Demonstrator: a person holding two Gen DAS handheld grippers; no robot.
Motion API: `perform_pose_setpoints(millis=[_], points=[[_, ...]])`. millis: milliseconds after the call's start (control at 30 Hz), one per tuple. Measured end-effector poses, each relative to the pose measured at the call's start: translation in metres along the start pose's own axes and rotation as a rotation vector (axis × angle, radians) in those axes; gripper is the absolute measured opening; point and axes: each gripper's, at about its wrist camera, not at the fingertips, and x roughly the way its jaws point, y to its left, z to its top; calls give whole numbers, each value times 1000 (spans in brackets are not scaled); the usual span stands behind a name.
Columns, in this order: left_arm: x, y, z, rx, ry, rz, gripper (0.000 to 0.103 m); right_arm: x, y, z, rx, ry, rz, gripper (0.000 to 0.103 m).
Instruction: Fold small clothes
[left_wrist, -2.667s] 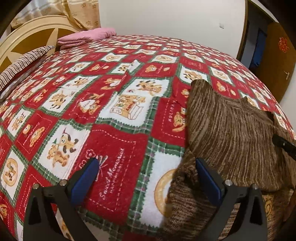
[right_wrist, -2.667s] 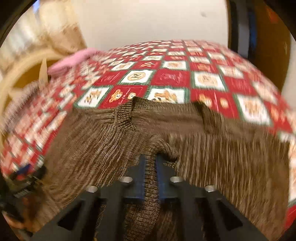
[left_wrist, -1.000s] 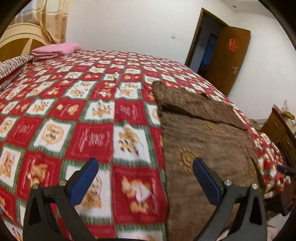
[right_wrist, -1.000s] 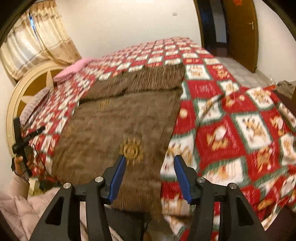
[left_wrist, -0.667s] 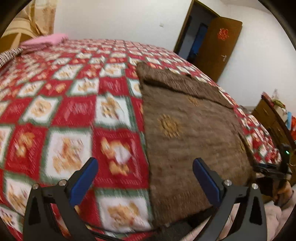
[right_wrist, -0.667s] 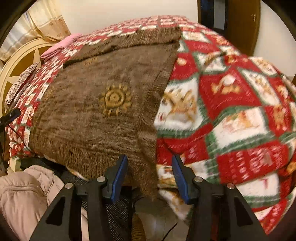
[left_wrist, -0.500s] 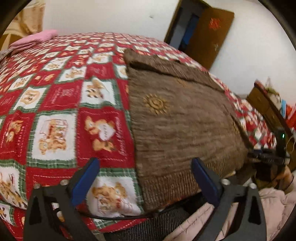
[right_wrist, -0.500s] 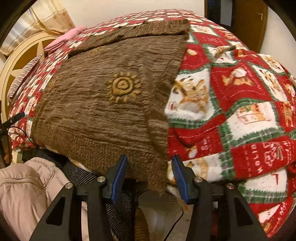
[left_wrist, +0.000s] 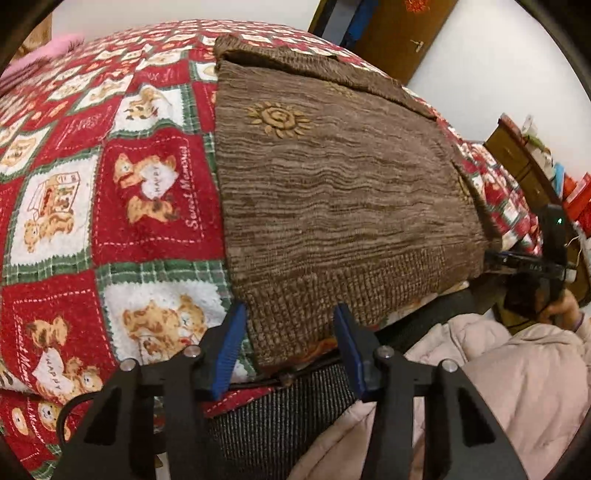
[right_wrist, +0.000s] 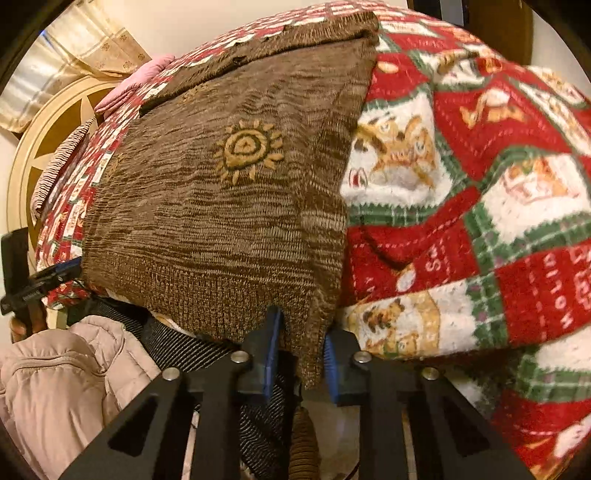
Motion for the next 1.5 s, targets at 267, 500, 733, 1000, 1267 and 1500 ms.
perform_pose_setpoints(millis=[267,500,733,1000,1267,1500], points=[[0,8,10,-124,4,-28,8,-25,14,9,9,-35,222,6],[-29,1,42,-111,-62,-118,8,-62,7,45,130,-158,465,6],[-39,15,125,-104,-162,-83,8,-75,-14,120,211,-297,432,5],[-39,38,158,-39,-186,-58,14,-16,-50,176,350,-308,304,5],[-49,19,84,334,-96,71,71,28,-52,194,366,-251,255,5],[-26,11,62,388,-40,6,79,28,-50,190,355,-258,251,5]])
